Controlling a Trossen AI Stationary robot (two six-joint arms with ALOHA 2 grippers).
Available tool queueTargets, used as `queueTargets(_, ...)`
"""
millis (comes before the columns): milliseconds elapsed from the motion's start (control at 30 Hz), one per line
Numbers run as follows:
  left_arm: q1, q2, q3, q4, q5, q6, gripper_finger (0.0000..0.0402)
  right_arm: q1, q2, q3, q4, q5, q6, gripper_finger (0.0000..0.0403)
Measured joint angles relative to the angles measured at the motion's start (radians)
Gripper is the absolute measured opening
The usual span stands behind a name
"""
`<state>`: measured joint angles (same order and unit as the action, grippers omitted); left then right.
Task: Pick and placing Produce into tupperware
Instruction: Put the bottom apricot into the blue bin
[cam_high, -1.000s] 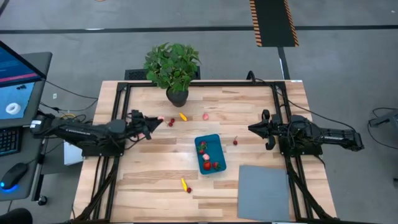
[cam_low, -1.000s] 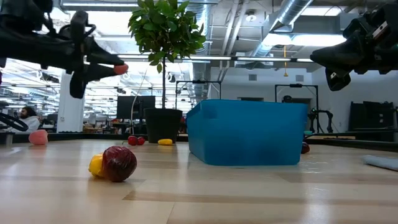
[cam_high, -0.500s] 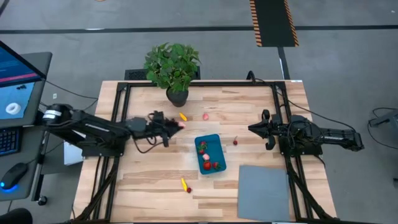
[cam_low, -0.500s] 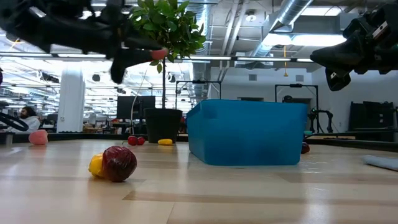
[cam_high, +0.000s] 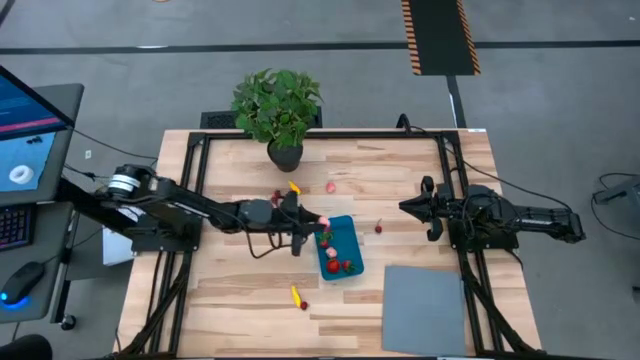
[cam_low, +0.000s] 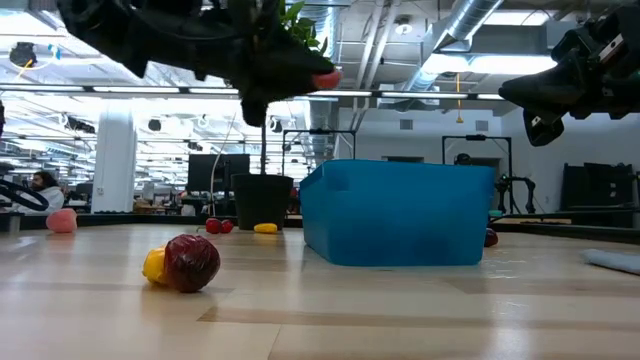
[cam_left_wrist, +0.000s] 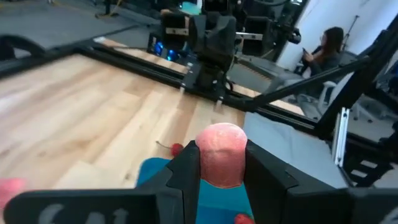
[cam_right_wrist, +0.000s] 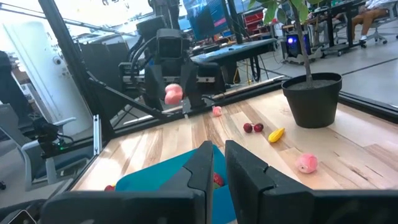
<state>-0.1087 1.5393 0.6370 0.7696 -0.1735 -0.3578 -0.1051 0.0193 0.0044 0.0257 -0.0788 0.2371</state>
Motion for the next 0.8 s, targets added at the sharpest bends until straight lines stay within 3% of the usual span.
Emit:
queueTargets(200, -0.033, 0.133, 0.096, -0.118, 0.063, 0.031, 0.0093, 0.0, 0.0, 0.0, 0.0, 0.0, 0.0, 0.0066)
queueTargets(533, -0.039, 0.166, 0.19, -0.39, 0.007, 0.048, 0.0096, 0.0, 0.0, 0.0, 0.0, 0.0, 0.0, 0.0066)
queueTargets(800, -0.034, 0.169, 0.189, -0.394, 0.007, 0.115, 0.0158, 0.0, 0.0, 0.0, 0.0, 0.0, 0.0, 0.0066)
